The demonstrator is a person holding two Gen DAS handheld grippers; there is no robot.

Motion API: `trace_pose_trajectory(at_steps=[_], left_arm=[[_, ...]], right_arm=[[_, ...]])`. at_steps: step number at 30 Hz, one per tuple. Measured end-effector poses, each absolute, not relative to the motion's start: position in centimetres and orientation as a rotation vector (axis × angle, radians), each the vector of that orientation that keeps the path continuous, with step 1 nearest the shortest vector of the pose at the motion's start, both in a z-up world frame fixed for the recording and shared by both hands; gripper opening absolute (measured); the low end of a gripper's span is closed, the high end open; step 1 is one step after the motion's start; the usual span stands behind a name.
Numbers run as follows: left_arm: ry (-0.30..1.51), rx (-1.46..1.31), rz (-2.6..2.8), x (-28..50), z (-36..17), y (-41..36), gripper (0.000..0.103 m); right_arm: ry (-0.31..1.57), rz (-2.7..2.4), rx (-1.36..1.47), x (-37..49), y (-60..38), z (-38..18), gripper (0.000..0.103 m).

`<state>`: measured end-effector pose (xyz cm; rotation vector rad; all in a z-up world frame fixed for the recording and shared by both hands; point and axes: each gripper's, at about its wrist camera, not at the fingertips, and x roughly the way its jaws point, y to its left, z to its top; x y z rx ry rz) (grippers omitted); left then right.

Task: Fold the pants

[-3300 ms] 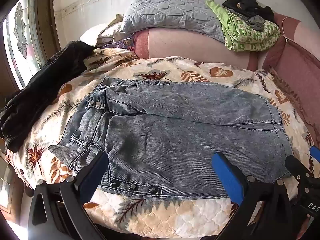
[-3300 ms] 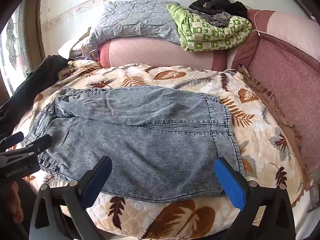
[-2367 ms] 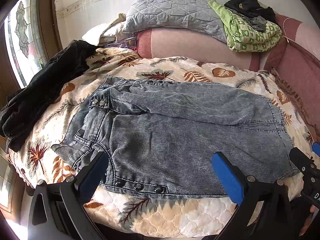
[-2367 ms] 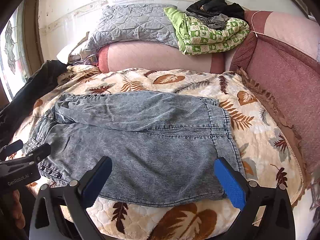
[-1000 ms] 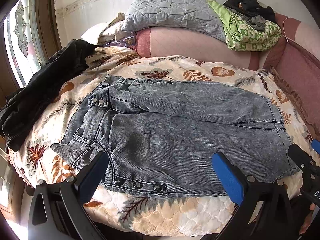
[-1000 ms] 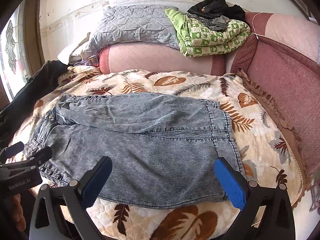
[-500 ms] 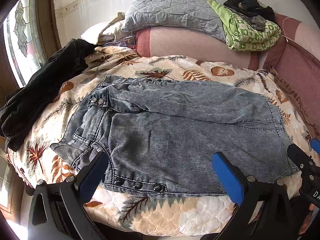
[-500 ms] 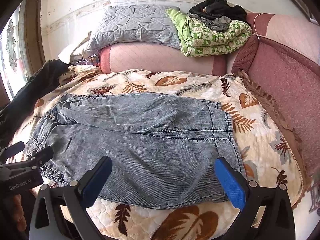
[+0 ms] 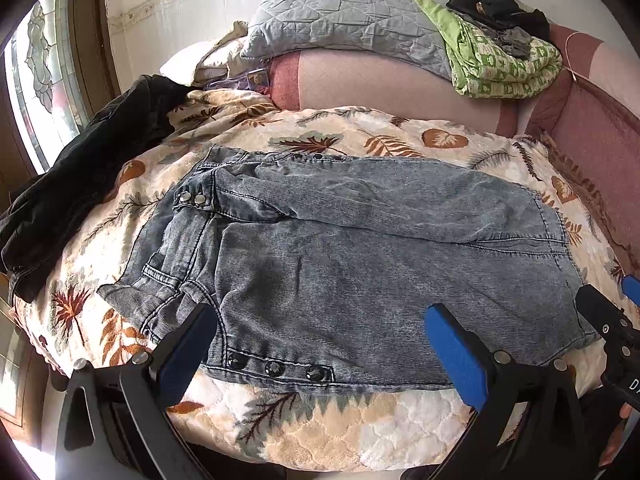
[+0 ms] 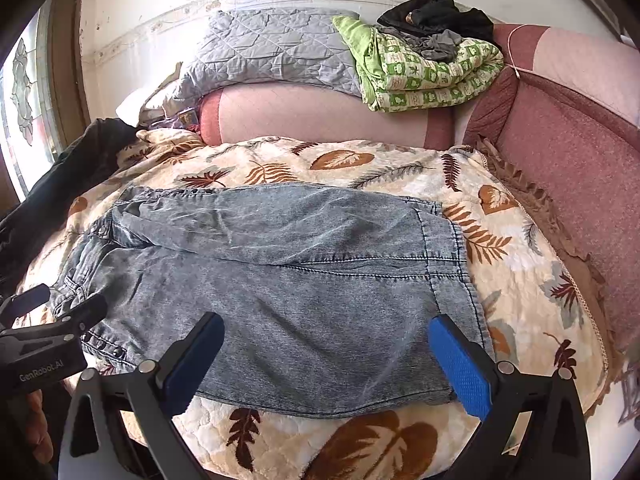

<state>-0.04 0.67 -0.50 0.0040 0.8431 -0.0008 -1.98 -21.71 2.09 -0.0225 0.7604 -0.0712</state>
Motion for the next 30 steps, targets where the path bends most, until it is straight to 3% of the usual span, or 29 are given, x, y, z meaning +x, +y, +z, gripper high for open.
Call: trace_pose_trajectory(at_steps=[12,16,22,30], left_arm=[[0.892,-0.234,-0.202,2.9,-1.0,6.2,0.103],[0.812,-0.227,-0.185,5.9,1.6,8.6,0.103],[0.917,-0.137,-0.078,14.1,0.3,11.9,0.103],[0.997,-0.176,-0.018,21.9,-2.6,16.9,0.103]], right_arm=[[0.907,0.035,0.298,0.6,-30.9,0.0,0.103],[0.905,0.035,0.455,4.8,-36.7,1.0,0.103],[0.991,-0.017,0.566,14.8,-43.2,0.0,0.102],[1.101,-0.049,0.551,24.5,-46.3,-3.6,0.066]])
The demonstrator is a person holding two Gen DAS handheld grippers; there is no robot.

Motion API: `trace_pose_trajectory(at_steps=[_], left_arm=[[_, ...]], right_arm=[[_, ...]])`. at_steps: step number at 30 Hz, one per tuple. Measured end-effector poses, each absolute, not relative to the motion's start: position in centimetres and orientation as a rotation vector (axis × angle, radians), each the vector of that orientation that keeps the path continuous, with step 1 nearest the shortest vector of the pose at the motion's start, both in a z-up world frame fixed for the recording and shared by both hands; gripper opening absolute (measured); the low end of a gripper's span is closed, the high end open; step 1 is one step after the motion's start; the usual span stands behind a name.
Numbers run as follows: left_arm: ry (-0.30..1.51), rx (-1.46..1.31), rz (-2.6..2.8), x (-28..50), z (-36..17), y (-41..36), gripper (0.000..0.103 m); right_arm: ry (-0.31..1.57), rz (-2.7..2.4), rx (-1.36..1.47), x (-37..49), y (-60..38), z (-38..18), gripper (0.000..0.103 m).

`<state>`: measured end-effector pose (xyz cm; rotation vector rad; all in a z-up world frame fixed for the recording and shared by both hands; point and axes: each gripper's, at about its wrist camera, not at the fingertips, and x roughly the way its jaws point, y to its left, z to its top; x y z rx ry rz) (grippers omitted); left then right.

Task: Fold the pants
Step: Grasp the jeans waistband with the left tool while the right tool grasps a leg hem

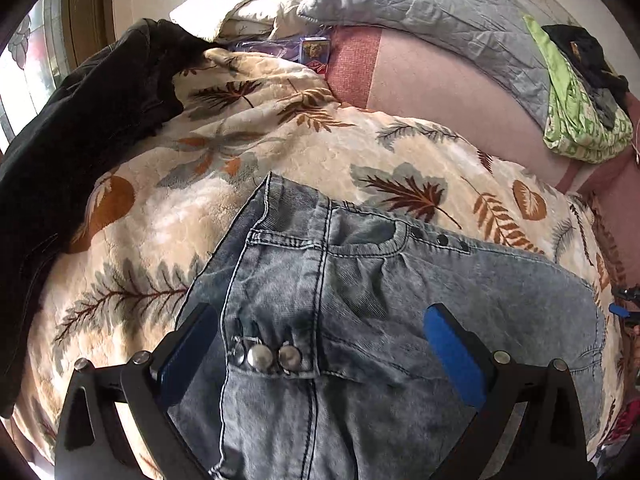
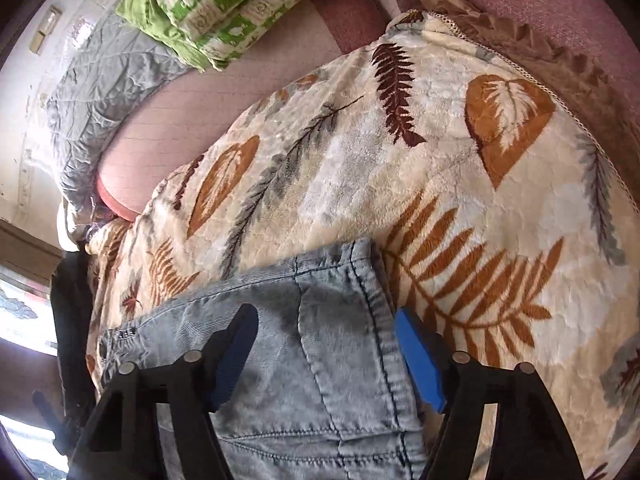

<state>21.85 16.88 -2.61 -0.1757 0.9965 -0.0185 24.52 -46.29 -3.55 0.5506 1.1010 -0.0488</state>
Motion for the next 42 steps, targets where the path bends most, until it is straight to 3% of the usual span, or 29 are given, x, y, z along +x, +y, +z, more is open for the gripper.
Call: trace_pose_trajectory(at_steps=[2,10,14,21,22,24,27,35,38,40,41,42], left_arm=[[1.007,-0.197,-0.022,23.2,-3.1,17.5,0.103],[1.034,-0.296,-0.069,27.8,-4.5,19.0,0.101],[1.047,-0.383,-0.071,30.3,-5.4,20.3,0.068],[1.077,-0.346,-0.027,33.0,-6.9,20.3,0.064],[1.076,-0.337,-0.031,33.2,-7.0,20.2,0.059],[1.084,-0.318,-0.021,33.4,-7.3,19.9,0.033],[1.108,-0.278,0.022,33.6,-7.9,19.9,0.005],[1.034,-0.215,0.047,32.7,-6.8,20.9,0.004],[1.058,-0.184,0.063,32.9,-7.6,20.5,0.004],[1.081,-0.156,0.077,32.9,-8.2,20.1,0.005],[1.086,-0.153,0.086,32.7,-8.2,20.0,0.009],[1.074,-0.156,0.087,32.3,-7.9,20.0,0.015]], right_arm=[[1.134,-0.062,0.499,26.3,-46.0,-4.5,0.06],[1.209,-0.068,0.42,29.6,-45.0,-7.8,0.058],[1.206,-0.068,0.408,29.6,-45.0,-8.3,0.054],[1.226,-0.058,0.386,29.6,-45.5,-8.2,0.042],[1.231,-0.062,0.375,29.4,-45.7,-8.1,0.04],[1.236,-0.071,0.349,29.5,-45.6,-8.1,0.031],[1.239,-0.086,0.286,29.6,-45.2,-7.6,0.017],[1.067,-0.137,0.051,31.0,-42.3,-2.3,0.014],[1.135,-0.187,0.016,32.2,-42.1,-4.7,0.014],[1.279,-0.206,0.051,32.7,-42.7,-8.1,0.029],[1.26,-0.216,0.059,32.3,-42.9,-8.2,0.034],[1.226,-0.23,0.067,31.7,-43.1,-7.6,0.049]])
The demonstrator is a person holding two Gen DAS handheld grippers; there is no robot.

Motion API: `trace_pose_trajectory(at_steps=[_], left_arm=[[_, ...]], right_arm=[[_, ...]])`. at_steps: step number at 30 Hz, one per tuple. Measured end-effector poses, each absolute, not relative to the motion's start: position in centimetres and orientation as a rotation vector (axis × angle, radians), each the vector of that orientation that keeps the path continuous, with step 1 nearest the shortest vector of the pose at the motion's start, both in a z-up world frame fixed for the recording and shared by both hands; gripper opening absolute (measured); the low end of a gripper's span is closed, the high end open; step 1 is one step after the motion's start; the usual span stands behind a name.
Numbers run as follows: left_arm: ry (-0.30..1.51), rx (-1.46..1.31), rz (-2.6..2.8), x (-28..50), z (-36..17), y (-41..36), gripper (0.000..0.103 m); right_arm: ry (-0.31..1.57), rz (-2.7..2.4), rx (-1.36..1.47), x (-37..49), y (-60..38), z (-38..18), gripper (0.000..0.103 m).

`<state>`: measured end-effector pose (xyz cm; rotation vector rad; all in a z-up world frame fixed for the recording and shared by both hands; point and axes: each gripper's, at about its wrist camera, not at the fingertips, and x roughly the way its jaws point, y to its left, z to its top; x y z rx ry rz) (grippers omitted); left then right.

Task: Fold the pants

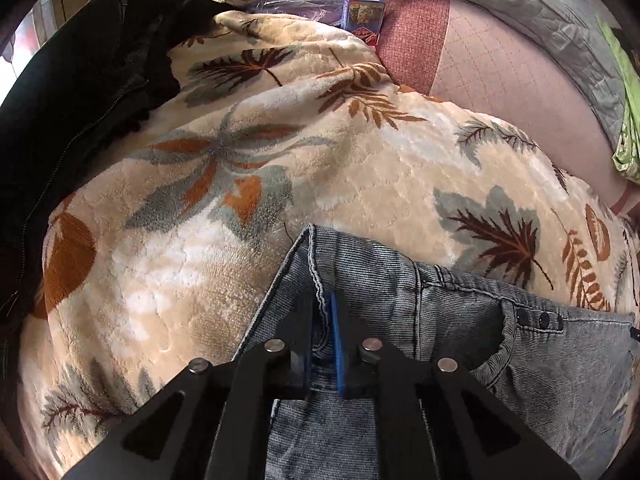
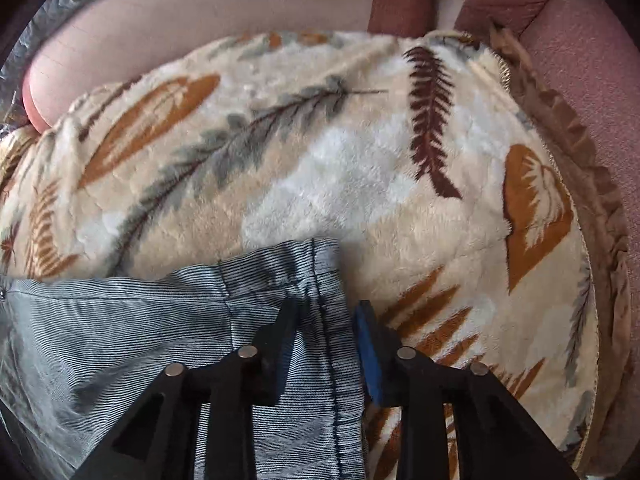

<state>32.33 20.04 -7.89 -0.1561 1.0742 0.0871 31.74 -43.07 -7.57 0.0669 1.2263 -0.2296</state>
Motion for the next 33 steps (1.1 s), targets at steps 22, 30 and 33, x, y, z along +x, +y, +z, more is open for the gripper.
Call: trace_pose_trajectory(at_steps=[22,30,33], left_arm=[[1.099,-0.095,0.082,24.3,-9.1,18.8,0.071],[1.066,-0.048,0.09,22.6,-6.7,18.5,0.073],[1.012,0.035,0.094,19.1,-4.9,18.4,0.073]], right_arm=[[1.268,-0.139,0.14,21.0,-43.0,-5.0,0.014],[1.202,-0.18,0.209,18.6,-44.2,-6.1,0.069],[1.165,-0.153,0.304,14.6,-44.8,-4.1,0.069]])
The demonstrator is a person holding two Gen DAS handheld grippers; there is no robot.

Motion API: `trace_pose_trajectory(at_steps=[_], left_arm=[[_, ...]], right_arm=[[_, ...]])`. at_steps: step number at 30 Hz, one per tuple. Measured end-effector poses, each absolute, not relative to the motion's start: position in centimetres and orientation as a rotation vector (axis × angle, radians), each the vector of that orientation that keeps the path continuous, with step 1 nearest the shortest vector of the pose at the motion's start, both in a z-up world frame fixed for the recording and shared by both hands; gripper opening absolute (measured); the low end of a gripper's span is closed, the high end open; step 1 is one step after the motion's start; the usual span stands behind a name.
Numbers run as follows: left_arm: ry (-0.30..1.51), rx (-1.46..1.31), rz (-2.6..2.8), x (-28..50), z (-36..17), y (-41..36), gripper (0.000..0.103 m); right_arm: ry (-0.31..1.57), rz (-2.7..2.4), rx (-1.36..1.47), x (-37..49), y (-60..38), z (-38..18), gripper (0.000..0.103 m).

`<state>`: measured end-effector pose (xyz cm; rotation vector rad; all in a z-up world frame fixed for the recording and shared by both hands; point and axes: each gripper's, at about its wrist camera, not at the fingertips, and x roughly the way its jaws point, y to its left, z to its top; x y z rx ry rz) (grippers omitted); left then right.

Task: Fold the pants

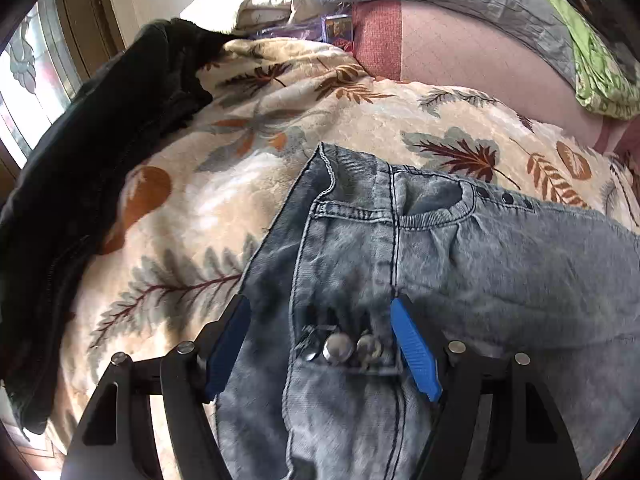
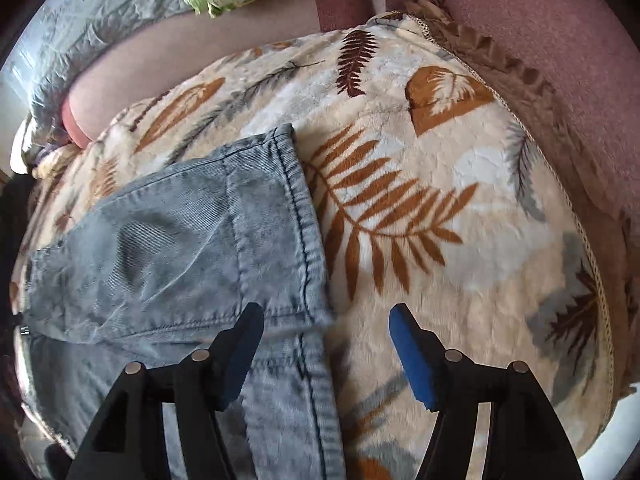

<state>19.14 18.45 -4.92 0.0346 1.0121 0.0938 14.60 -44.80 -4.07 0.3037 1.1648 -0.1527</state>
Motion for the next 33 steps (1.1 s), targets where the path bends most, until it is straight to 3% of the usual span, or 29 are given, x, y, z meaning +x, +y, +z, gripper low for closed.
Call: trace_pose_trajectory(at_steps=[7,12,13,15,16,23,25,26,28,29,33], left_arm=[[0.997,-0.122,0.07,10.3,-3.9,22.4,0.073],[1.105,-0.253,0.059,7.9,-6.5,24.3,0.073],[1.133,-0.279,0.067,7.7,-7.0,24.7,0.073],[1.156,-0.351,0.084,7.0,-7.7,25.4,0.073],[1.153,-0.374,0.077,6.8,-7.7,25.7,0.073],[1.161,-0.39,0.076,6.6,-8.4,25.7,0.073],[1.154,-0.352,0.111,6.6,-8.2,25.2,0.062],[1.153,-0.325,0.127,6.6,-8.0,25.1,0.035],[1.147,-0.313,0.121,6.5,-7.6,24.8,0.026],[1.143,-0.292,0.124,6.5,-7.4,24.7,0.021],[1.117,-0.242,0.128,5.8,-5.6,24.1,0.017]], right_arm=[[1.247,-0.048,0.56,3.2,-45.0,-5.6,0.069],[1.269,0.009,0.731,0.3,-44.7,-8.7,0.067],[1.263,0.012,0.747,0.2,-44.6,-9.1,0.065],[1.256,0.001,0.743,-0.1,-44.4,-9.3,0.045],[1.251,0.006,0.745,-0.3,-44.3,-9.2,0.043],[1.226,-0.013,0.822,-0.7,-44.9,-9.6,0.048],[1.217,-0.007,0.808,-0.7,-44.6,-9.6,0.05],[1.219,-0.005,0.79,-0.7,-44.5,-9.5,0.047],[1.225,-0.007,0.732,-0.5,-44.0,-9.2,0.022],[1.226,0.001,0.705,-0.4,-43.7,-9.0,0.022],[1.194,-0.029,0.526,-0.5,-42.7,-6.4,0.021]])
